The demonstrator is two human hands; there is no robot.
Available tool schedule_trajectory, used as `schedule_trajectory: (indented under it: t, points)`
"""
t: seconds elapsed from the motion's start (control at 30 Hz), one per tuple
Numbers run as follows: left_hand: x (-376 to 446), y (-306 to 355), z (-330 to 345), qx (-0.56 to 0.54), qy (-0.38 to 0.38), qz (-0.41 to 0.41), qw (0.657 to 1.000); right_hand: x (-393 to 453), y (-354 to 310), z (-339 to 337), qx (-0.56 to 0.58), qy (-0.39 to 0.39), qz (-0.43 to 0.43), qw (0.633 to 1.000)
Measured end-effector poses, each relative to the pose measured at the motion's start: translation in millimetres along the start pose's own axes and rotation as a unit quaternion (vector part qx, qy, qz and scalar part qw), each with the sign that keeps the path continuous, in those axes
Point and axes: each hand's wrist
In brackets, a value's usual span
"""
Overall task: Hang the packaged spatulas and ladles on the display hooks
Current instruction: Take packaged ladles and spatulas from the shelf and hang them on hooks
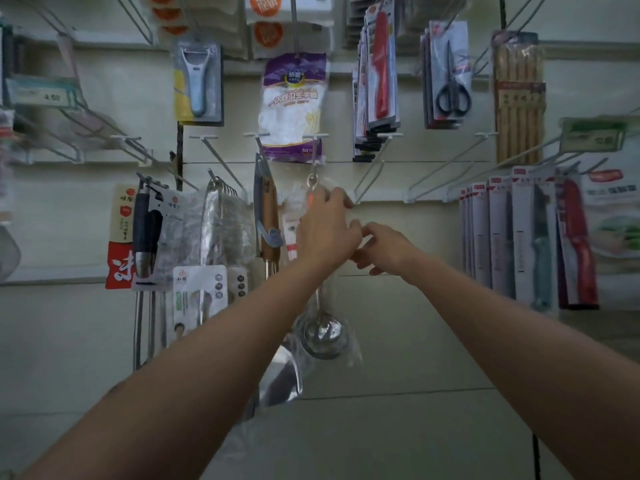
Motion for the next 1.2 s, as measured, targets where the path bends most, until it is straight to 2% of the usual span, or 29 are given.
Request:
schedule_trajectory:
  t: [0.1, 0.27, 0.47, 0.77, 1.07, 1.2]
  points:
    - [-30.7, 2.2, 16.7, -0.016, -0.042, 0.035, 0.998, -22.8, 25.9, 6.6, 0.006, -0.007, 0.023, 1.000]
    - [-74.8, -11.6, 44.6, -0.041, -0.065, 0.001, 0.997, -54.7, 62.0, 26.9, 0.026, -0.021, 0.057, 0.998]
    - [-127.1, -30.9, 89.1, -0.067, -0.186, -0.038, 0.980, -77.9, 105.3, 49.2, 0.010, -0.035, 0.095, 0.995]
    - [-180.5, -75.8, 138.0, -0.091, -0.238, -0.132, 0.958, -100.2, 171.4, 90.1, 0.036, -0.077, 0.165, 0.983]
    - [-230.0, -136.2, 173.7, -0.115, -0.335, -0.229, 0.907, -102.4, 226.4, 151.0, 0.034, -0.131, 0.216, 0.967]
    - [-250.1, -167.5, 191.2, -0.113, -0.373, -0.273, 0.880, -99.2, 249.2, 182.3, 0.001, -0.202, 0.224, 0.953]
Point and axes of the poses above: each hand's wrist, its own x-axis towards the middle knuckle, its own z-axis out of the palm, y = z × x, and after that the axes turned 5 degrees about -z, right-handed
